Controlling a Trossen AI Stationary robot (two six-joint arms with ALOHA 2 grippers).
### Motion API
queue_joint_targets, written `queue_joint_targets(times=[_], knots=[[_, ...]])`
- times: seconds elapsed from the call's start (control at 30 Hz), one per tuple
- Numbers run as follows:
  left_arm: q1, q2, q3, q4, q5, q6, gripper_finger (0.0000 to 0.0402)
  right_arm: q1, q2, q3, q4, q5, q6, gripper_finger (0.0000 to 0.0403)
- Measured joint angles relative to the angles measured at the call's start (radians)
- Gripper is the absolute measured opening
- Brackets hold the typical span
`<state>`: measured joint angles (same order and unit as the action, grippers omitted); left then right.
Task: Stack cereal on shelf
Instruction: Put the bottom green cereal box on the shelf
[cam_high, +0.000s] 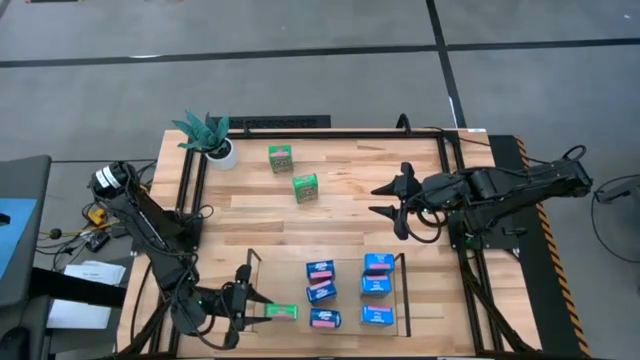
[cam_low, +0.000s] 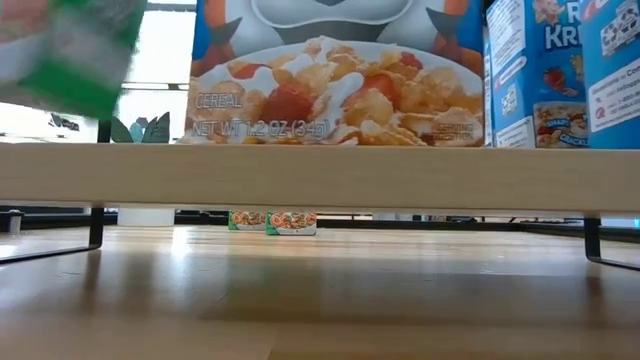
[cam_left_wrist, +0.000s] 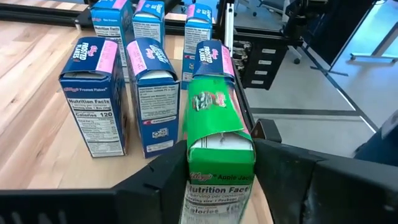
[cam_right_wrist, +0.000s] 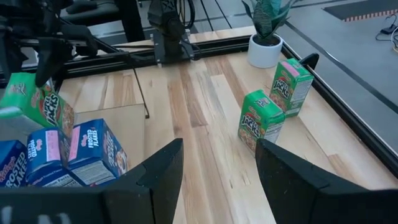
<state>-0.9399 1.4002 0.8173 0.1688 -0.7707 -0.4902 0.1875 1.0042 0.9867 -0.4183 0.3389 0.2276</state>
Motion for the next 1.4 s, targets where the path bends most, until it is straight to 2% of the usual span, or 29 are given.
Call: queue_joint_targets(times=[0.3, 0.6, 0.87, 0.93, 1.03, 1.13, 1.27, 1.3, 1.4], knots=[[0.011, 0.000, 0.001, -0.001, 0.005, 0.000, 0.0212, 0.000, 0.000, 0.000, 0.000, -0.001, -0.001, 0.0223], [0.019, -0.001, 0.006, 0.005, -0.008, -0.004, 0.0215, 0.000, 0.000, 0.000, 0.002, -0.002, -0.003, 0.0224], [0.017, -0.047, 0.111, -0.041, -0.060, 0.033, 0.0215, 0.000, 0.000, 0.000, 0.010, -0.002, -0.015, 0.0224], [0.010, -0.068, 0.158, -0.120, -0.027, -0.009, 0.0214, 0.000, 0.000, 0.000, 0.012, -0.002, -0.015, 0.0224], [-0.019, -0.095, 0.263, -0.357, 0.023, -0.170, 0.0193, 0.000, 0.000, 0.000, 0.011, -0.002, -0.015, 0.0224], [-0.071, -0.098, 0.385, -0.694, 0.035, -0.355, 0.0136, 0.001, 0.000, 0.000, 0.011, -0.002, -0.016, 0.0224], [-0.146, -0.098, 0.533, -1.045, 0.071, -0.583, 0.0031, 0.001, 0.000, 0.000, 0.011, -0.002, -0.014, 0.0224], [-0.167, -0.098, 0.558, -1.101, 0.079, -0.630, 0.0016, 0.001, 0.000, 0.000, 0.011, -0.002, -0.009, 0.0224], [-0.218, -0.099, 0.576, -1.223, 0.077, -0.778, 0.0009, 0.001, 0.000, 0.000, 0.011, -0.002, 0.007, 0.0224]])
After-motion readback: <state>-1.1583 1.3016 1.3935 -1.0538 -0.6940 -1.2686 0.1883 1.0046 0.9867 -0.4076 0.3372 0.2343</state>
